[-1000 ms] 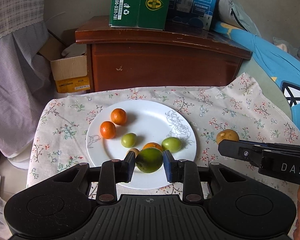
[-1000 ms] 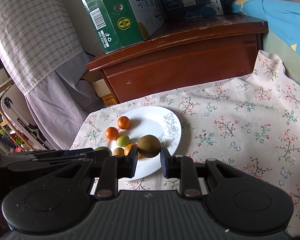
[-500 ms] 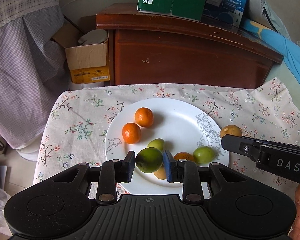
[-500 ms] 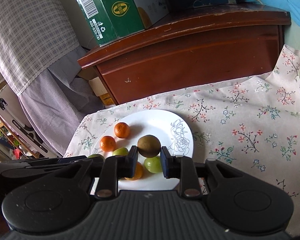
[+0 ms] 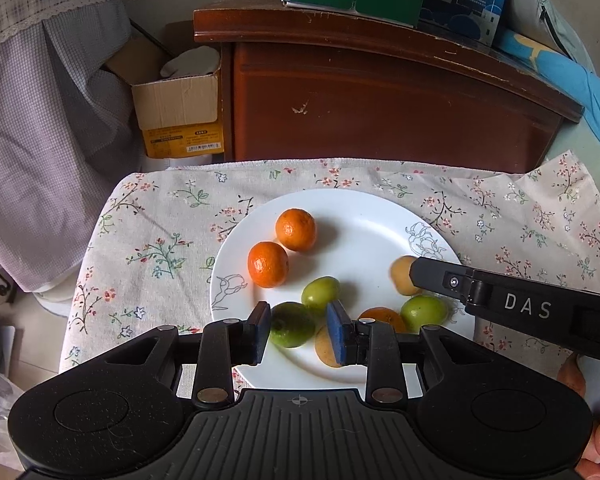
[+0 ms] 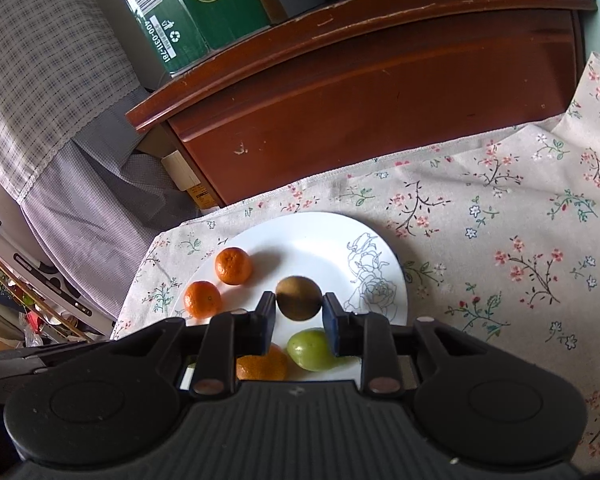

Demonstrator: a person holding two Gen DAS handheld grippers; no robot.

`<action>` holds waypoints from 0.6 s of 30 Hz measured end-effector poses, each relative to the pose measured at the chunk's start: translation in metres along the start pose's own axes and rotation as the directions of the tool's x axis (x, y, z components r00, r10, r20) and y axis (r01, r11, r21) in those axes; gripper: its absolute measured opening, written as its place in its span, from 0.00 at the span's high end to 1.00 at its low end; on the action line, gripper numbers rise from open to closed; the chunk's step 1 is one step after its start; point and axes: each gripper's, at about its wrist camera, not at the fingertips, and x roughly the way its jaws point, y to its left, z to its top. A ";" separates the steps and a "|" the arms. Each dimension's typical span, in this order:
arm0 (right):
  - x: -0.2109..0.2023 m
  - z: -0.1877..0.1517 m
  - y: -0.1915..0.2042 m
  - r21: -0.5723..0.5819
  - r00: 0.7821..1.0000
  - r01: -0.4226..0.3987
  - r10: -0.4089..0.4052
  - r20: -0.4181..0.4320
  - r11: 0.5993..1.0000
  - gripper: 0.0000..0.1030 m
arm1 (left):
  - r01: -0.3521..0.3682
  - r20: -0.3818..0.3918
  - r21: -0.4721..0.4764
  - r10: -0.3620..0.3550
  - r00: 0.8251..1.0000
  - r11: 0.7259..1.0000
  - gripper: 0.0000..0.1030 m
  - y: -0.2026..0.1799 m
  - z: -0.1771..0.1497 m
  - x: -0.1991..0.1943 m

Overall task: Organize fruits
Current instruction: 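Open the left tool on the plate while the right tool releases the kiwi beside it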

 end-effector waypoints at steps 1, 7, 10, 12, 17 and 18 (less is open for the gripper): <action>-0.001 0.000 0.000 0.002 1.000 -0.003 0.003 0.000 1.000 0.74 | 0.002 0.005 0.002 -0.002 1.000 1.000 0.71 -0.001 0.000 -0.001; -0.014 0.004 0.003 -0.007 1.000 0.002 -0.002 0.015 1.000 0.74 | -0.003 0.023 0.012 0.002 1.000 1.000 0.70 -0.005 0.003 -0.013; -0.025 0.003 0.003 -0.011 1.000 0.022 -0.022 0.013 1.000 0.74 | 0.000 0.018 0.009 0.000 1.000 1.000 0.70 -0.005 0.004 -0.021; -0.034 0.001 0.002 -0.012 1.000 0.027 -0.026 0.009 1.000 0.74 | -0.003 0.018 0.015 0.003 1.000 1.000 0.70 -0.005 0.002 -0.028; -0.060 -0.006 -0.003 -0.018 0.999 0.048 -0.048 0.004 0.999 0.73 | 0.012 -0.003 0.022 -0.012 1.000 1.000 0.69 -0.007 -0.007 -0.041; -0.065 -0.008 -0.004 -0.014 0.999 0.051 -0.051 0.001 0.999 0.73 | 0.015 -0.008 0.025 -0.014 1.000 1.000 0.69 -0.008 -0.010 -0.042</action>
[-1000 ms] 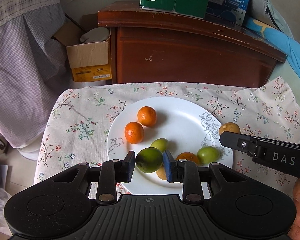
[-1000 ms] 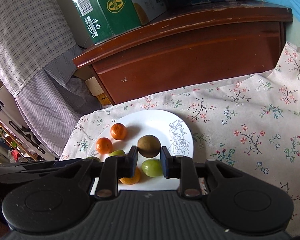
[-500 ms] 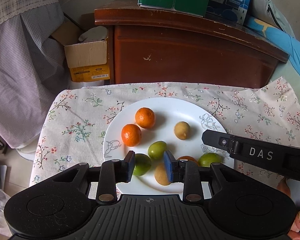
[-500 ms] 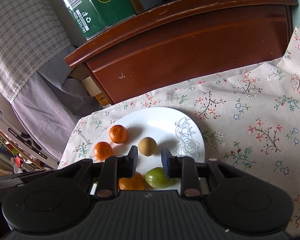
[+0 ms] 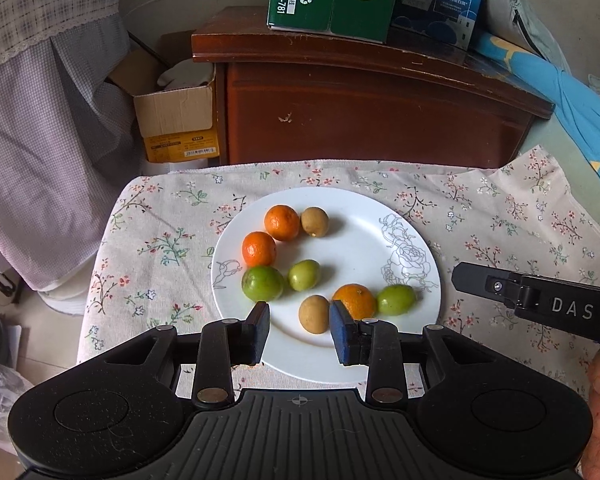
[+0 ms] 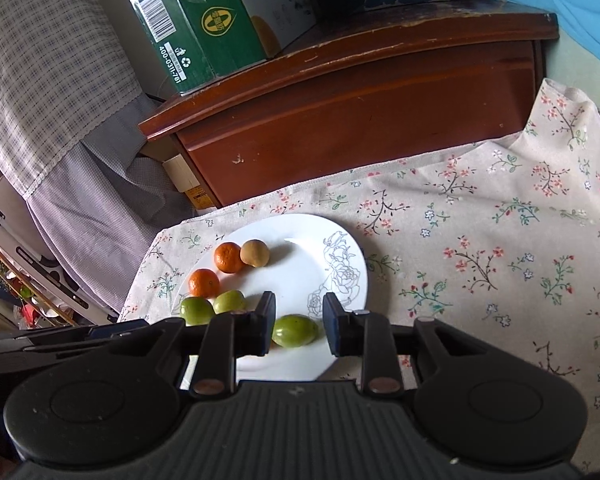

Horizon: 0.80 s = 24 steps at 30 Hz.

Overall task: Organize fruits
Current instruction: 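Open the left tool on the plate while the right tool releases the kiwi beside it, then move the left tool to a red cherry tomato while the right tool reaches a mandarin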

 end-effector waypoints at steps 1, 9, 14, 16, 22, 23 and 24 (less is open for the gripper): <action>-0.007 -0.003 -0.002 0.002 1.000 0.005 -0.005 -0.003 1.000 0.73 | 0.003 -0.005 0.004 -0.003 1.000 1.000 0.69 -0.001 -0.003 -0.001; -0.056 -0.023 -0.010 -0.003 0.999 0.031 -0.031 0.005 1.000 0.73 | 0.054 -0.028 0.020 -0.053 0.998 0.998 0.68 -0.016 -0.032 -0.020; -0.080 -0.035 -0.016 0.013 0.999 0.036 -0.036 0.006 0.999 0.71 | 0.107 -0.054 0.047 -0.105 0.993 0.993 0.68 -0.028 -0.052 -0.028; -0.086 -0.041 -0.018 0.015 0.999 0.038 -0.038 -0.003 0.999 0.71 | 0.134 -0.065 0.061 -0.130 0.989 0.989 0.68 -0.033 -0.058 -0.030; -0.089 -0.060 -0.026 -0.017 0.997 0.039 -0.040 -0.072 0.999 0.72 | 0.193 -0.090 0.121 -0.183 0.979 0.974 0.68 -0.050 -0.075 -0.035; -0.088 -0.064 -0.028 -0.025 0.995 0.042 -0.044 -0.087 0.999 0.72 | 0.204 -0.096 0.137 -0.192 0.977 0.969 0.68 -0.054 -0.078 -0.035; -0.087 -0.068 -0.031 -0.027 0.994 0.045 -0.047 -0.102 0.999 0.72 | 0.211 -0.102 0.153 -0.197 0.975 0.965 0.68 -0.057 -0.080 -0.035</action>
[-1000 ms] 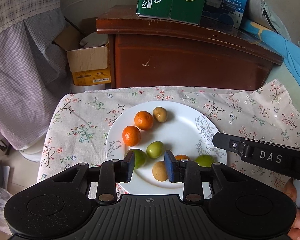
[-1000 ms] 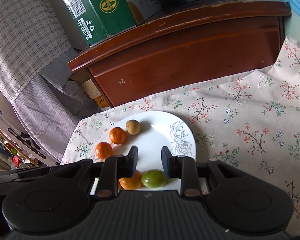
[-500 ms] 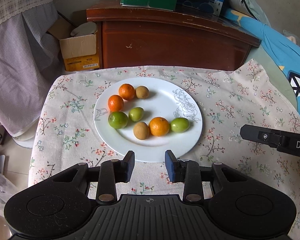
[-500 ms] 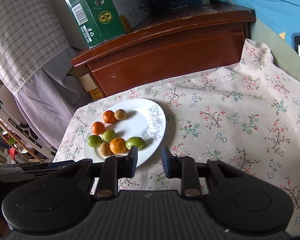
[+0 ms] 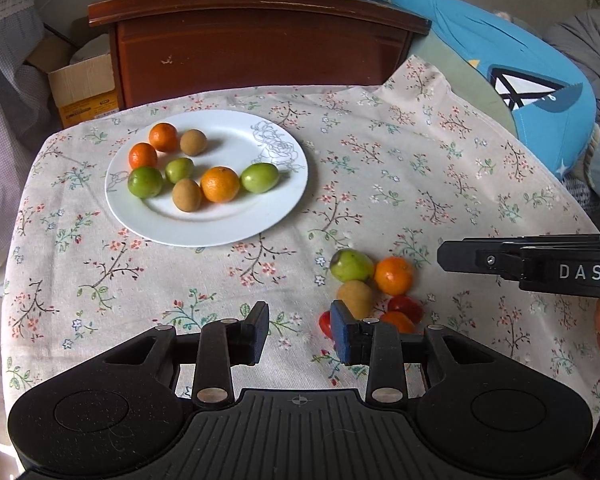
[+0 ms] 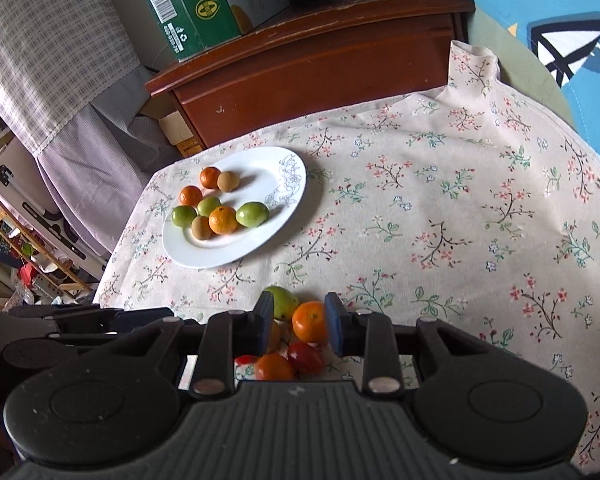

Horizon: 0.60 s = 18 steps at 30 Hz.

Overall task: Organize fruits
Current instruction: 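Move the left tool to a red cherry tomato while the right tool reaches a mandarin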

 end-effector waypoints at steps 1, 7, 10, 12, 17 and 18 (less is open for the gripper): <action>0.002 -0.001 -0.002 0.003 1.000 0.002 -0.002 -0.009 1.000 0.72 | 0.003 -0.006 0.016 -0.003 1.000 1.000 0.68 -0.003 -0.001 0.002; 0.012 -0.003 -0.011 0.054 0.999 0.004 -0.002 -0.039 0.999 0.71 | 0.016 -0.042 0.064 -0.013 0.999 0.998 0.68 -0.011 -0.008 0.012; 0.018 -0.003 -0.008 0.047 0.999 0.007 -0.004 -0.050 0.999 0.72 | 0.023 -0.056 0.073 -0.019 0.998 0.997 0.68 -0.011 -0.010 0.016; 0.021 -0.004 -0.007 0.044 0.998 0.012 -0.010 -0.059 0.999 0.71 | 0.035 -0.058 0.074 -0.031 0.998 0.997 0.68 -0.012 -0.010 0.018; 0.029 -0.005 -0.006 0.044 0.997 0.020 -0.017 -0.075 0.999 0.71 | 0.063 -0.065 0.096 -0.057 0.996 0.993 0.68 -0.015 -0.011 0.023; 0.030 -0.005 -0.006 0.046 0.997 0.023 -0.019 -0.077 0.999 0.71 | 0.066 -0.066 0.102 -0.060 0.996 0.993 0.68 -0.015 -0.012 0.024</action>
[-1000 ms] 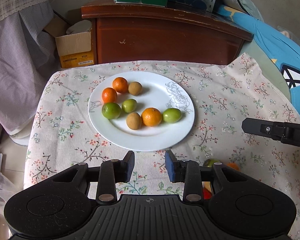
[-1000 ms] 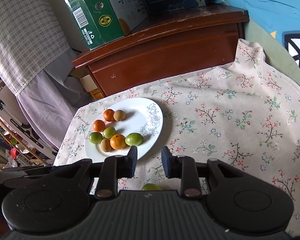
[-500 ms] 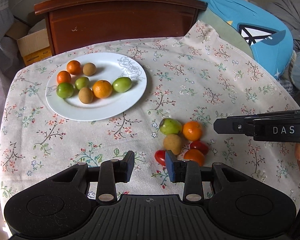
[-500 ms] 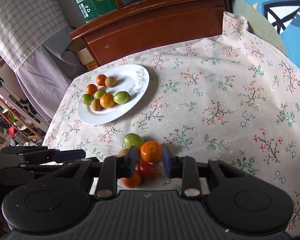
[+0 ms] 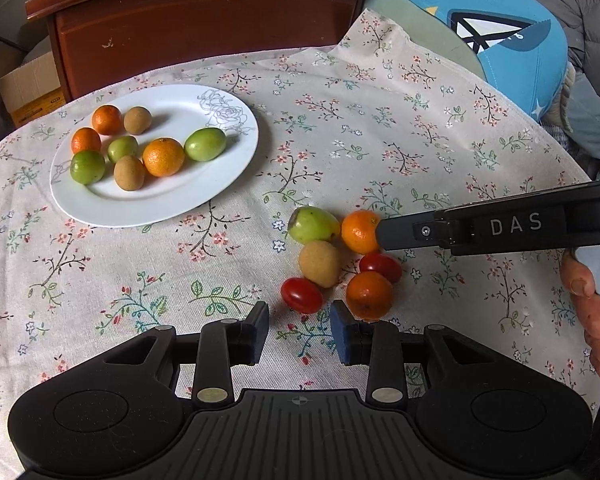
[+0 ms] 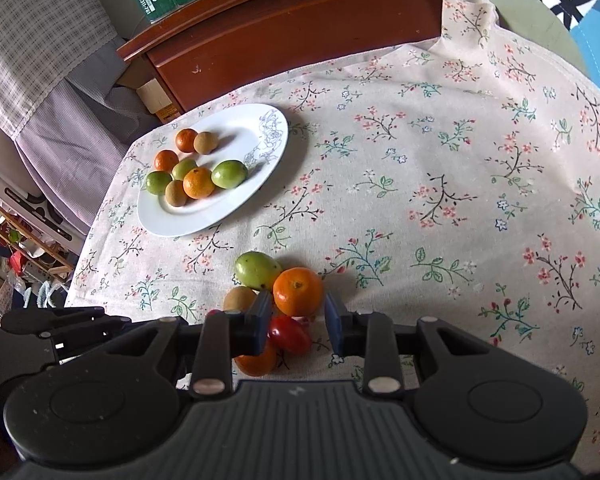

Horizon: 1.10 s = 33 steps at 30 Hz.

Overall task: Organize fruits
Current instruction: 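Move the left tool to a red cherry tomato while the right tool reaches a mandarin, then close the left tool on the cherry tomato while the right tool grasps the mandarin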

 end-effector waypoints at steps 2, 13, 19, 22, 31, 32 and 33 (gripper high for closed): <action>0.002 0.000 0.000 0.006 1.000 0.003 -0.003 -0.001 1.000 0.67 | -0.001 -0.002 0.007 0.001 1.000 1.000 0.68 0.000 0.000 0.002; 0.015 0.000 0.003 -0.004 1.000 0.028 -0.028 -0.014 1.000 0.63 | -0.003 0.033 0.039 0.002 0.999 0.999 0.68 -0.001 0.001 0.012; 0.021 -0.002 0.005 -0.016 0.999 0.037 -0.037 -0.021 0.999 0.63 | -0.012 0.047 0.053 0.009 0.999 0.999 0.69 -0.003 0.001 0.014; 0.024 -0.002 0.006 -0.024 0.999 0.042 -0.043 -0.017 0.999 0.63 | -0.011 0.050 0.054 0.008 0.999 0.998 0.70 -0.003 0.001 0.014; 0.023 -0.001 0.008 -0.038 0.999 0.039 -0.039 -0.011 0.999 0.71 | -0.007 0.053 0.030 0.005 0.999 1.000 0.73 -0.001 0.002 0.010; 0.022 -0.001 0.008 -0.041 0.999 0.040 -0.040 -0.007 0.998 0.71 | -0.009 0.058 0.025 0.007 0.998 1.000 0.73 0.000 0.003 0.008; 0.020 0.000 0.009 -0.044 0.999 0.041 -0.041 0.000 0.998 0.71 | -0.012 0.063 0.020 0.011 0.998 1.000 0.73 0.000 0.003 0.006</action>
